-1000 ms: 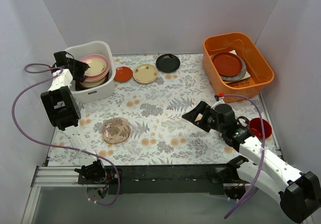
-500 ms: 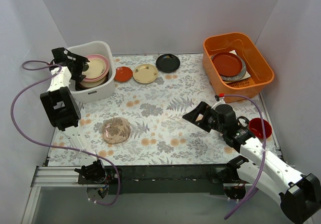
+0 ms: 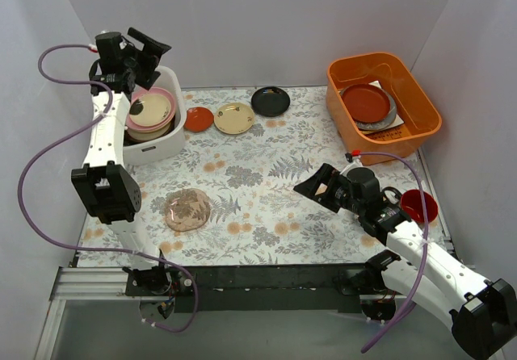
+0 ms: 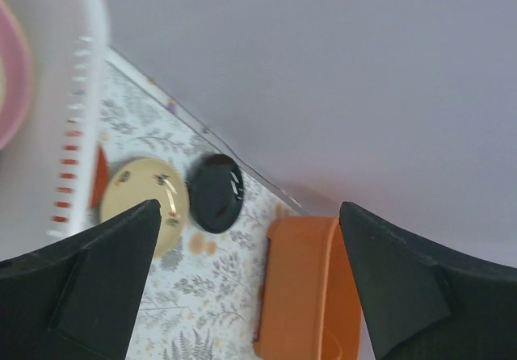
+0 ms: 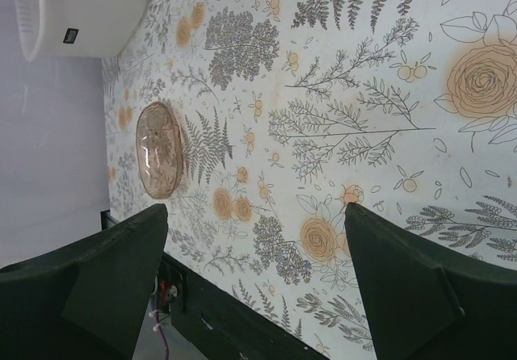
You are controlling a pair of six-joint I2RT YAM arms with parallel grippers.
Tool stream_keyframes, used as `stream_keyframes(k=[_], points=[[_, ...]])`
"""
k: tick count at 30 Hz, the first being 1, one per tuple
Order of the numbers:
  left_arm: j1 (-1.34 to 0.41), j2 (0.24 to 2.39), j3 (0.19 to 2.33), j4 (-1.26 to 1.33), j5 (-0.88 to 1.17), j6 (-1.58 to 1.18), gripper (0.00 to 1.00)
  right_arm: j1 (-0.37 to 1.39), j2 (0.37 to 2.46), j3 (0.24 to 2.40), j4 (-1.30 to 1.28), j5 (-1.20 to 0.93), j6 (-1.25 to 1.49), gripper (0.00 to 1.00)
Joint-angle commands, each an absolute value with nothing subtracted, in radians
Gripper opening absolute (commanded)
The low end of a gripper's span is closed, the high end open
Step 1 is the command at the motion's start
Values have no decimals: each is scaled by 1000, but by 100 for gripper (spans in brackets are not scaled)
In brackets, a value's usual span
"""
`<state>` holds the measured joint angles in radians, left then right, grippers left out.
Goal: Place the plates into the plastic bin on the countertop
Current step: Place the plate in the plastic bin, then pick up the plate at the center of the board.
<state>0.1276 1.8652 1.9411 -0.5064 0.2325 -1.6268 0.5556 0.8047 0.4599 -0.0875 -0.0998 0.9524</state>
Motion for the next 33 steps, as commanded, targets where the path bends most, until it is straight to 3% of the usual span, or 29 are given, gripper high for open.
stream_keyframes(k=[1,8,14,26,33], points=[[51,1793,1989,-512,276,-1580,98,549,795,477,-75,-107,933,98],[-164,1812,2010,-546,178,-1442,98,549,793,476,-78,-104,933,98],[-267,1821,1904,-535,161,-1393,98,548,795,477,-81,-101,928,98],[-317,1735,1499,-226,348,-1473,98,541,796,472,-87,-100,922,98],[-385,1804,1483,-224,319,-1459,98,540,804,469,-80,-101,922,98]])
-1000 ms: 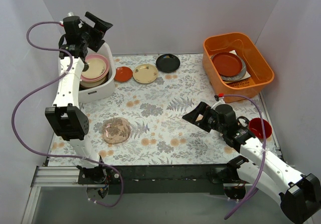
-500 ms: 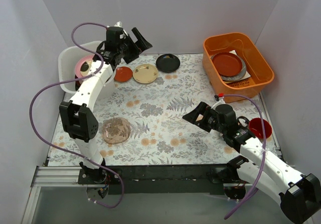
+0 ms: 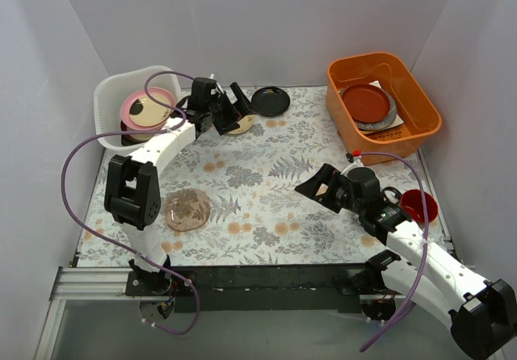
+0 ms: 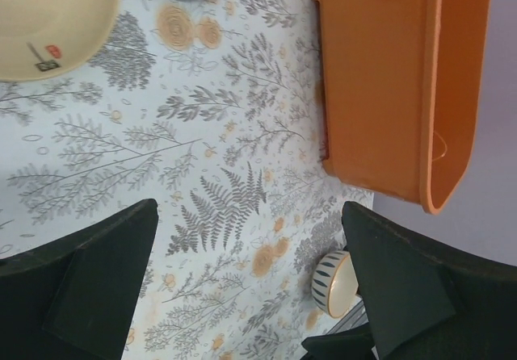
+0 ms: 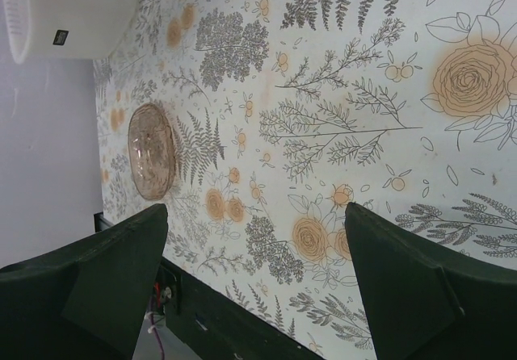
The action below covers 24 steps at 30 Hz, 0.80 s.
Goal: Place the plates into the plastic bin on the countertop
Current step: Pick up the plate at the center of the board.
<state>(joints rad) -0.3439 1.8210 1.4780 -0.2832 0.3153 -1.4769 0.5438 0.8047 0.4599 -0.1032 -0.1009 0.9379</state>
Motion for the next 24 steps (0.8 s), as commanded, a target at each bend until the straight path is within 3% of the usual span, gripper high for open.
stream_keyframes(k=[1,11,17,24], points=[[-394,1813,1492,-253,302,-1447,98,538,805,469,-78,-101,922,98],[-430,2089,1799,-617,-61,-1241,98,532,808,460,-75,-106,916,98],[-430,1995,1585,-471,-34,-1377,98,528,813,456,-77,-112,910,98],[-430,1959,1508,-445,-185,-1610,98,523,808,451,-75,-115,910,98]])
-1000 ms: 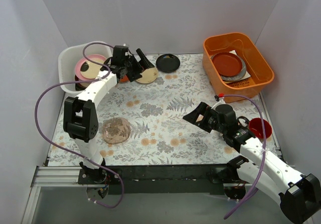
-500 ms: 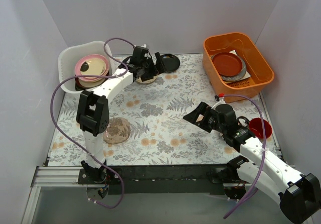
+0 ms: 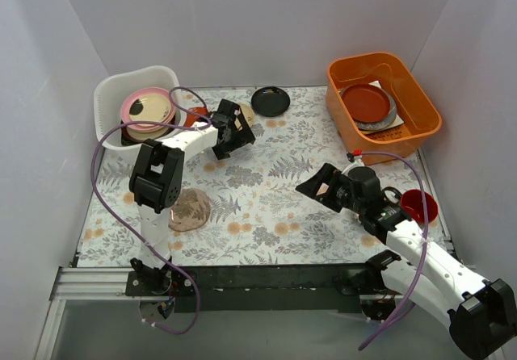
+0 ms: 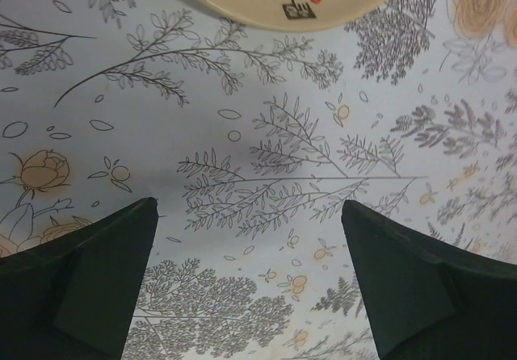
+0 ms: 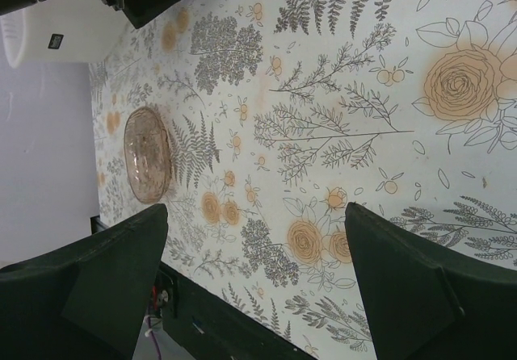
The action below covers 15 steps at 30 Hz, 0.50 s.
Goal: Place the plates into the plastic bin on the countertop
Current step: Pick up the plate at the center of the board.
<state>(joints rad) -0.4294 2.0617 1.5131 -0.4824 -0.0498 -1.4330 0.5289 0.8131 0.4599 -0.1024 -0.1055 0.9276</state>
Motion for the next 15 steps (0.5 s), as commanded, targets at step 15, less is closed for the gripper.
stream_keyframes(k=[15], points=[[-426,2020,1331,-265,-61,-1965,98,512,795,443,-87,-115,894,98]])
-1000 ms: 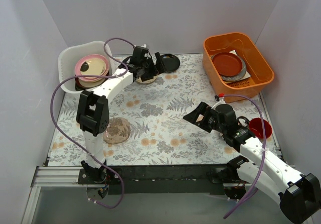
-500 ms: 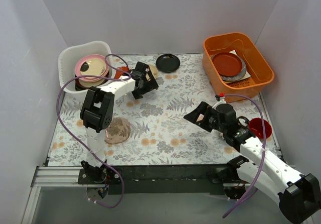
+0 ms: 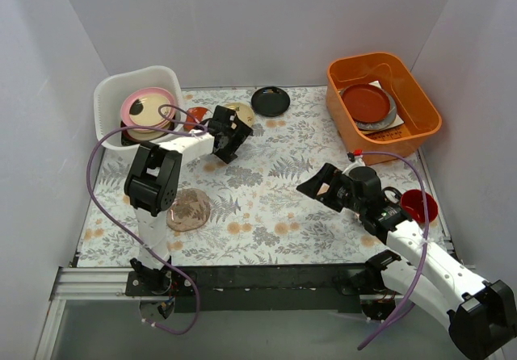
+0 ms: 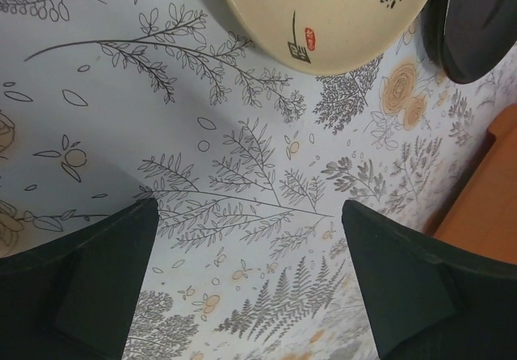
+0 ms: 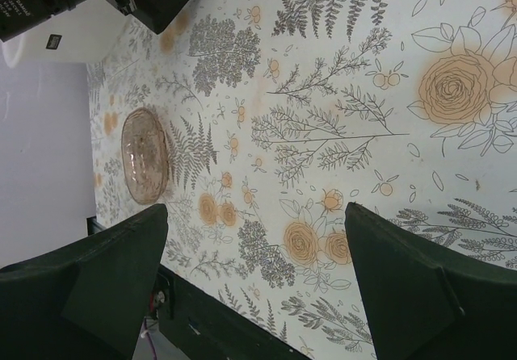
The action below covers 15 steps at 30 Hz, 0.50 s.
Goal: Place the plates into the plastic bin on the countertop
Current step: Pick up the plate at the center of the board.
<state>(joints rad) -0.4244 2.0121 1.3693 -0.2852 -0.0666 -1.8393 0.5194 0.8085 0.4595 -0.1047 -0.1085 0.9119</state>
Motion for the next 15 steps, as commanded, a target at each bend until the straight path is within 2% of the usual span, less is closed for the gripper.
stream_keyframes(k=[1,4,8,9,15], points=[[-428,2028,1335,-262,-58,-1989,98,512,796,442,-86,-118,896,98],[-433,2051,1344,-253,-52,-2043,98,511,796,442,-89,-120,893,98],[-437,2062,1328,-218,-69,-2117,89,505,788,442,-95,-118,887,98],[-440,2065,1324,-206,-80,-2131,81,502,785,442,-98,-118,885,98],[-468,2068,1316,-198,-155,-2264,63,488,776,442,-112,-121,871,98]])
